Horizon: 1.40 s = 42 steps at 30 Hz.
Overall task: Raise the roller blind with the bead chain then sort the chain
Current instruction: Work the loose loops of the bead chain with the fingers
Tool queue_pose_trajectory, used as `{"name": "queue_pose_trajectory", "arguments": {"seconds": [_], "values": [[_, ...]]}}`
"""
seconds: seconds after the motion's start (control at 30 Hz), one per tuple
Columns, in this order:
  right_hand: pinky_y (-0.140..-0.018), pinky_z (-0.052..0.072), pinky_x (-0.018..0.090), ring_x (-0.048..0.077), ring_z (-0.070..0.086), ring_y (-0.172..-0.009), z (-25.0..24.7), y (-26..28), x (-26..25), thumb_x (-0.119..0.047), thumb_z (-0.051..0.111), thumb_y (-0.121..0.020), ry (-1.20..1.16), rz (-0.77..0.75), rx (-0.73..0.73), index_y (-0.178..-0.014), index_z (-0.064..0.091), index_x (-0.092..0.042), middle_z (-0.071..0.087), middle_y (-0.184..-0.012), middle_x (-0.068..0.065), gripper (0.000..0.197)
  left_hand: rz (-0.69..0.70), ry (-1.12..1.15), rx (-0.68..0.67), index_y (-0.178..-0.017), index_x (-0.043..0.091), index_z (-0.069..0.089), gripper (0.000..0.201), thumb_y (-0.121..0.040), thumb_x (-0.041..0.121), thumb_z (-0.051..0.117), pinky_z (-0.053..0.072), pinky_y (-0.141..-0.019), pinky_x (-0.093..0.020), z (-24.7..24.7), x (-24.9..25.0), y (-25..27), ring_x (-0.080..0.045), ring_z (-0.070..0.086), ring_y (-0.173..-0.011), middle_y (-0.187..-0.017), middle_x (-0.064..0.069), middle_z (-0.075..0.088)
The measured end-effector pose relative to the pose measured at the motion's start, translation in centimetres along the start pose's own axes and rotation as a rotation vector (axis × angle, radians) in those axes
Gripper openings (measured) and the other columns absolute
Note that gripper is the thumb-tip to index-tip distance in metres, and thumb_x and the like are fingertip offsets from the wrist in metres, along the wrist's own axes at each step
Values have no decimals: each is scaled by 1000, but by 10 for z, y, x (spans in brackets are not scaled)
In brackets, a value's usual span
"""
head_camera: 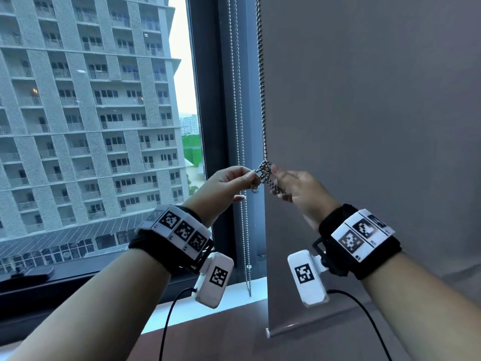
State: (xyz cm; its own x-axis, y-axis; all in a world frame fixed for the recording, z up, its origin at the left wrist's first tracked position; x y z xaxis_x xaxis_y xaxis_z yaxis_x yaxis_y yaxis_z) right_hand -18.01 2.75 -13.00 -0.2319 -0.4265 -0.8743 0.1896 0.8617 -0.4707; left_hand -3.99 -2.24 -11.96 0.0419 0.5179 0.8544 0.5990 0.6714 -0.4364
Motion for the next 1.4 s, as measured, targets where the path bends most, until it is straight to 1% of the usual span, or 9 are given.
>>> {"name": "queue_pose_trajectory", "arguments": {"seconds": [0.2,0.3,0.4,0.6,0.77,1.0,1.13,1.23,1.4], "values": [[-81,41,31,16,49,-67,-18,8,-7,-50,70,-62,-337,-107,192,-48,61,-20,57,-61,-1,35,-3,-37,0,-85,23,63,16,-94,28,51,41,-90,-38,0,-5,0,-9,63,-92,-91,3,68],[-55,47,26,11,42,-43,-14,12,-9,-42,57,-81,-365,-104,119,-57,50,-21,46,-47,-5,33,-14,-4,16,-84,20,61,15,-94,20,50,41,-88,-36,-1,-7,-2,-3,65,-82,-87,3,67],[-39,28,18,6,23,-36,-10,14,6,-33,41,-97,-264,-32,28,-68,43,-18,32,-42,-10,32,-19,27,62,-87,19,60,9,-92,19,53,42,-87,-36,-6,-10,-3,0,66,-78,-86,2,67],[-38,24,16,3,26,-38,12,26,51,-32,40,-97,27,118,-163,-66,45,-18,35,-56,0,35,-1,80,39,-96,14,53,8,-90,9,55,47,-83,-35,-1,-12,-3,-8,68,-77,-83,5,67],[-44,34,22,12,36,-45,29,32,65,-28,39,-99,110,201,-279,-66,47,-13,41,-57,2,37,-94,182,6,-126,8,38,47,-85,8,62,51,-90,-44,5,-19,-2,-24,68,-82,-87,-10,70],[-52,41,14,7,49,-53,35,30,69,-26,42,-98,243,185,-311,-70,59,-12,55,-64,2,35,-120,-46,-121,-90,11,63,21,-96,21,46,47,-71,-26,16,-32,4,-6,63,-69,-75,2,66],[-70,51,45,17,54,-67,21,21,57,-44,49,-86,359,-25,-17,-83,62,-16,59,-73,4,31,-105,-22,-31,-81,7,59,28,-99,14,39,45,-48,-16,15,-35,2,-3,46,-42,-60,-6,43],[-67,48,33,14,55,-71,12,26,19,-18,53,-86,446,-392,221,-89,61,-19,57,-80,-2,8,-100,-66,-22,-81,12,62,27,-99,16,41,43,-41,-21,13,-36,0,-8,40,-39,-57,-4,38],[-99,36,40,25,45,-125,34,28,-6,-1,43,-75,1106,-936,149,-115,61,-16,60,-125,5,46,-79,-266,-10,-66,11,54,33,-97,18,45,30,-41,-22,14,-31,-2,-7,36,-39,-53,0,44]]}}
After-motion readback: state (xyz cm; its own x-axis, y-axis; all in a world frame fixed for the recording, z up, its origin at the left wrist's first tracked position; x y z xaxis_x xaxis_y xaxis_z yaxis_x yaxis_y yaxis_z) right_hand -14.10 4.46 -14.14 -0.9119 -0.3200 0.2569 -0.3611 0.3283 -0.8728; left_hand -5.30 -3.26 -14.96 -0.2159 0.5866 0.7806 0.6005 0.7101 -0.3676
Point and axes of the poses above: each hand's wrist, its own y-axis away from the middle knuckle, its own z-axis out of the palm, x = y × z, the point moved 5 cm from there along -y, towards the middle knuckle
